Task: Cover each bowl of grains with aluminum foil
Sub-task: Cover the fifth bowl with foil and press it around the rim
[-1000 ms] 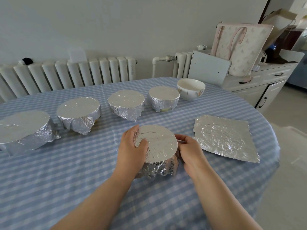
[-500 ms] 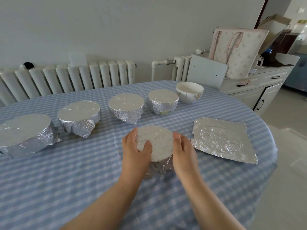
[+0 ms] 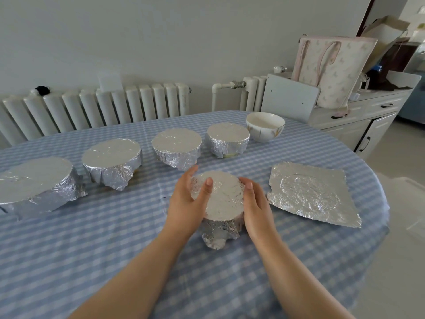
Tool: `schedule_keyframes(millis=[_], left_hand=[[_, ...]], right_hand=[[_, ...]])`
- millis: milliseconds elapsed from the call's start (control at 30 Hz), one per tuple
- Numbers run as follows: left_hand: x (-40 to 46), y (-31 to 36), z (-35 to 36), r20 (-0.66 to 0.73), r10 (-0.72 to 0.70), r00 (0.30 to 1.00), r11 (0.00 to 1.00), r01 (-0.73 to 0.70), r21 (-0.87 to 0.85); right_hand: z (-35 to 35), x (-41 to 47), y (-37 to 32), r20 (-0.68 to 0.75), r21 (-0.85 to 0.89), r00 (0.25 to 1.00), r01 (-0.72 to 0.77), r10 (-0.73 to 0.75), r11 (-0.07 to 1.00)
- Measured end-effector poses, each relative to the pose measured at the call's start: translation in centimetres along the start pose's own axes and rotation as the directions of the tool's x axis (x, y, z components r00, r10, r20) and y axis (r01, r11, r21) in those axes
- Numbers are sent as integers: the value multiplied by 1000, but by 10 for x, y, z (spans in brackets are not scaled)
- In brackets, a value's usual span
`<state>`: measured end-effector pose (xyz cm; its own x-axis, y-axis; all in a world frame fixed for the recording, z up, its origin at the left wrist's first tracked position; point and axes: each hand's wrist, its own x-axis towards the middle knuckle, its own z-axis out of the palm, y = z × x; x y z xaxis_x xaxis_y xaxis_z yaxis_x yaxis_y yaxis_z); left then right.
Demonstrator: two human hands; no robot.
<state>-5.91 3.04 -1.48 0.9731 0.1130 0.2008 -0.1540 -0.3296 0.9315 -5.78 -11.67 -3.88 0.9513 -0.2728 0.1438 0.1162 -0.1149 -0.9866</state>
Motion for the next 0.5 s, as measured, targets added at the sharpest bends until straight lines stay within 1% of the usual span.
schedule_keyframes(millis=[167, 267, 367, 500], left_hand=[[5, -15, 5, -22, -100, 995, 981, 95, -170], [6, -19, 8, -31, -139, 990, 960, 127, -247], [6, -19, 9, -32, -164, 986, 942, 147, -303], [6, -17, 10, -39, -179, 983, 934, 158, -321]], right_hand=[[5, 6, 10, -58, 8, 998, -3, 4, 1000], [8, 5, 13, -96, 22, 995, -6, 8, 1000], [6, 6, 11, -135, 78, 989, -45, 55, 996], [3, 8, 14, -136, 42, 987, -83, 88, 996]])
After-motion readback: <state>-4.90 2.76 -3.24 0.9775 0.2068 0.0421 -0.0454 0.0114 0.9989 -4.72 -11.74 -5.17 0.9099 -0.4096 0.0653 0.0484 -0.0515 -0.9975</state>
